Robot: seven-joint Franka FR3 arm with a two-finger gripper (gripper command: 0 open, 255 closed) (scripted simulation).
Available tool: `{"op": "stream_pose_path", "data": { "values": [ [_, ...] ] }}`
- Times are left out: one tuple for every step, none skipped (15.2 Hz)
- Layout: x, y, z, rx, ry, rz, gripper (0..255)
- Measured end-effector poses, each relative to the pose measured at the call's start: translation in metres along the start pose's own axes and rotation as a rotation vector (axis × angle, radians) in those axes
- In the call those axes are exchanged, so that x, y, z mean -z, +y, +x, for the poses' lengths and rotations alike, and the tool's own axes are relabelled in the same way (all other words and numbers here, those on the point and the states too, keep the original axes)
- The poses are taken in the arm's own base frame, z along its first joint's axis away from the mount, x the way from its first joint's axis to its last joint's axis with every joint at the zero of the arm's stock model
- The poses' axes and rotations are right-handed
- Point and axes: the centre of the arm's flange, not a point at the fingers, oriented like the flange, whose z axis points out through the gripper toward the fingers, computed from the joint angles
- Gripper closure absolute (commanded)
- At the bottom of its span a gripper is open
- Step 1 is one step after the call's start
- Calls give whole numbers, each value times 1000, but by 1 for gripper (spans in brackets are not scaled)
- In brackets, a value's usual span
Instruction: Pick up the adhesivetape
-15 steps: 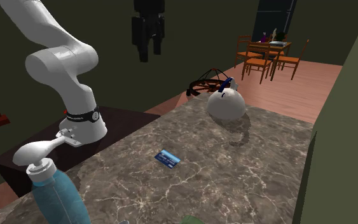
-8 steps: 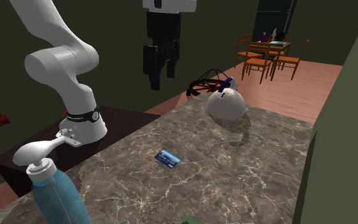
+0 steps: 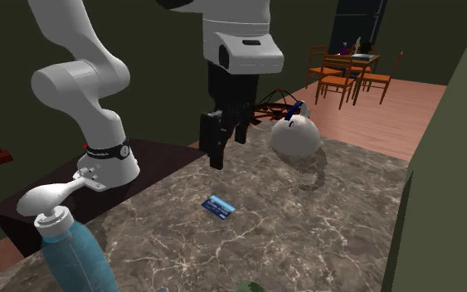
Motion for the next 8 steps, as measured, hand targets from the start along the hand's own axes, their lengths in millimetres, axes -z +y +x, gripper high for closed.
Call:
{"op": "stream_pose_path", "data": {
  "values": [
    [-5,10,9,-13,-1,1,0],
    [-10,16,20,-26,0,2,0],
    [-15,23,28,-39,-1,3,0],
    [-20,31,36,-52,-1,5,0],
    [-29,41,44,-65,-1,5,0],
    [-38,48,50,-78,-2,7,0],
    [-42,58,62,-91,-3,8,0],
    [-48,66,69,-104,-3,9,0]
  ]
}}
